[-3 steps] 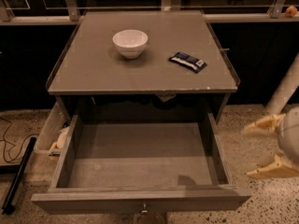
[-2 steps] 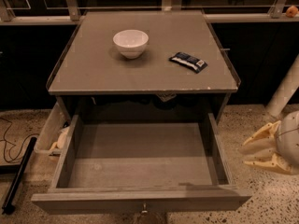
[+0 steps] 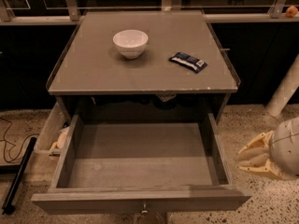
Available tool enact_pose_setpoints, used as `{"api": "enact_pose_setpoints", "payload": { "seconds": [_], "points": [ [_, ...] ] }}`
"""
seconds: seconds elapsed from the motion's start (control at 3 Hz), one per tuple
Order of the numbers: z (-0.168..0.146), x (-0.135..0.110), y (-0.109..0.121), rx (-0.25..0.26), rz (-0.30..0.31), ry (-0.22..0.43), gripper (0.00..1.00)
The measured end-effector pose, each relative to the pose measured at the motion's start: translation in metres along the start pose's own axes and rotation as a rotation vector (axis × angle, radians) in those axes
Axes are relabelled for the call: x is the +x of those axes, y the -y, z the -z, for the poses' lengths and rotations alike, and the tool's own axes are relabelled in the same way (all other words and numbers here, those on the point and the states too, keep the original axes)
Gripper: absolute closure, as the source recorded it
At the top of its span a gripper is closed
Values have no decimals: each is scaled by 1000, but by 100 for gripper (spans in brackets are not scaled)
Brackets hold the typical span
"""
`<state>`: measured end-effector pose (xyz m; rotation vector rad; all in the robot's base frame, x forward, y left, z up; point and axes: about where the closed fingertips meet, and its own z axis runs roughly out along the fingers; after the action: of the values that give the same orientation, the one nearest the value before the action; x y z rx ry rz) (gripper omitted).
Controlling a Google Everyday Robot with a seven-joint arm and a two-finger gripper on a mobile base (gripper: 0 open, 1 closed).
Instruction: Close top drawer
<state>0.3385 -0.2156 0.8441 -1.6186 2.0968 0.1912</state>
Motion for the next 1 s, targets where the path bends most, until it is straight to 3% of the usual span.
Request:
{"api": "enact_pose_setpoints", "payload": {
  "seconds": [0.33, 0.67, 1.0],
  "points": [
    [-52, 15, -34, -103, -62, 46, 100],
    [-100, 29, -78, -191, -84, 81, 100],
    [-135, 35, -105, -216, -47, 143, 100]
  ]
}}
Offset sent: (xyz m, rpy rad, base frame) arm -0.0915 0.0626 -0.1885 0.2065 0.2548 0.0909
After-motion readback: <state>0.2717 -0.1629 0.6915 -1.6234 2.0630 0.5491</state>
